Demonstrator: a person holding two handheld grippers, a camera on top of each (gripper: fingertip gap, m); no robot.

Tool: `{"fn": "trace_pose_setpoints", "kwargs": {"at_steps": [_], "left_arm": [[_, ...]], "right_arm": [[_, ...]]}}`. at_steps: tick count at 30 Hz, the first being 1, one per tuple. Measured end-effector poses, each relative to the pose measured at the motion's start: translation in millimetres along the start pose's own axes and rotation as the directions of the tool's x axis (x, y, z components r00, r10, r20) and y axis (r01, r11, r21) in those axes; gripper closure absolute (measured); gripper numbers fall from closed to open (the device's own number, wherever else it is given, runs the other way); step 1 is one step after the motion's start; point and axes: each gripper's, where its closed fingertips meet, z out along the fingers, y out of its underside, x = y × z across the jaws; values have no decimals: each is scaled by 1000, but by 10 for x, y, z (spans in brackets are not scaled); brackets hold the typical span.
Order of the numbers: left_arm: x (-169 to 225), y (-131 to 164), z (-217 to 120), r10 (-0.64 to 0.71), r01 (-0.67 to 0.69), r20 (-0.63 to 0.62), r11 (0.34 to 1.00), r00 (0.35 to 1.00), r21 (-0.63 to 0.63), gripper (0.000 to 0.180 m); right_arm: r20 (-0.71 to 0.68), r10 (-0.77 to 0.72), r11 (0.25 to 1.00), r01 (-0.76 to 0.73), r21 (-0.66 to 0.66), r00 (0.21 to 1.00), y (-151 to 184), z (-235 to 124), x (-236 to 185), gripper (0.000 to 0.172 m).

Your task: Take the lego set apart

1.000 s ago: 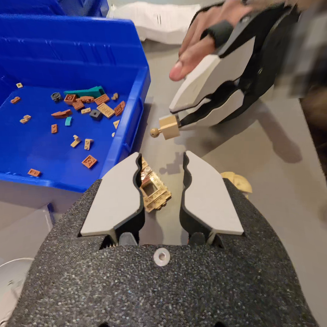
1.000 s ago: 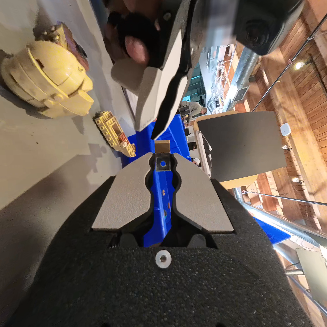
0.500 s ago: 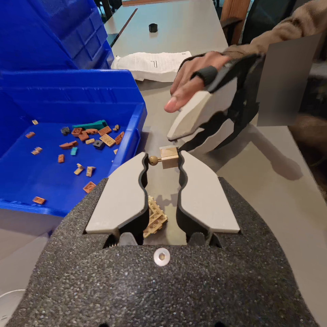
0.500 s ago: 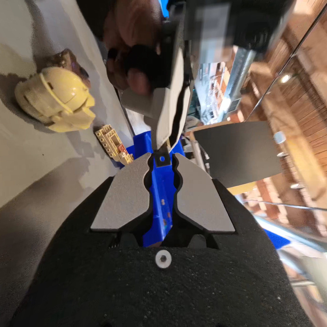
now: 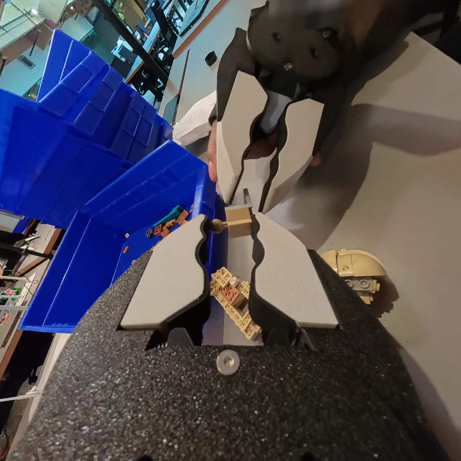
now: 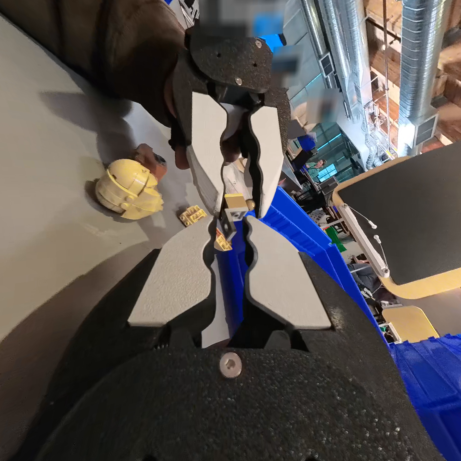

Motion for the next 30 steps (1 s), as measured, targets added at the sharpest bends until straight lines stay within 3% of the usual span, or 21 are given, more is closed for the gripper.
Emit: {"fn": "trace_pose_setpoints", "kwargs": {"at_steps": [2, 8, 18, 21, 25, 28, 30], "left_arm": [[10, 6, 6, 10, -10, -2, 1000, 1000, -6, 149], [61, 19, 1, 54, -54, -25, 998, 998, -19, 148], [104, -129, -89, 59, -54, -70, 996, 996, 69, 148], [-137, 42, -235, 28, -28, 13, 999, 1000, 17, 149], [-448, 39, -504, -101, 90, 96, 990, 990, 112, 149], [-451, -21, -477, -114, 100, 102, 986, 988, 130, 149], [-440, -12, -417, -123, 109, 108, 986, 987, 124, 149]], "right_arm": [[2, -8, 1000, 8, -3, 1000, 5, -1, -8, 163], [74, 24, 1000, -23, -6, 997, 3, -12, -77, 167], [173, 112, 991, -123, 51, 978, -170, -84, -89, 169], [91, 145, 988, -149, 49, 985, -108, -180, 165, 169], [-120, 213, 977, -209, 42, 970, 43, -282, 673, 169], [-296, 157, 970, -203, -131, 942, 302, -160, 873, 168], [-351, 78, 941, -185, -284, 933, 473, -54, 903, 152]]}}
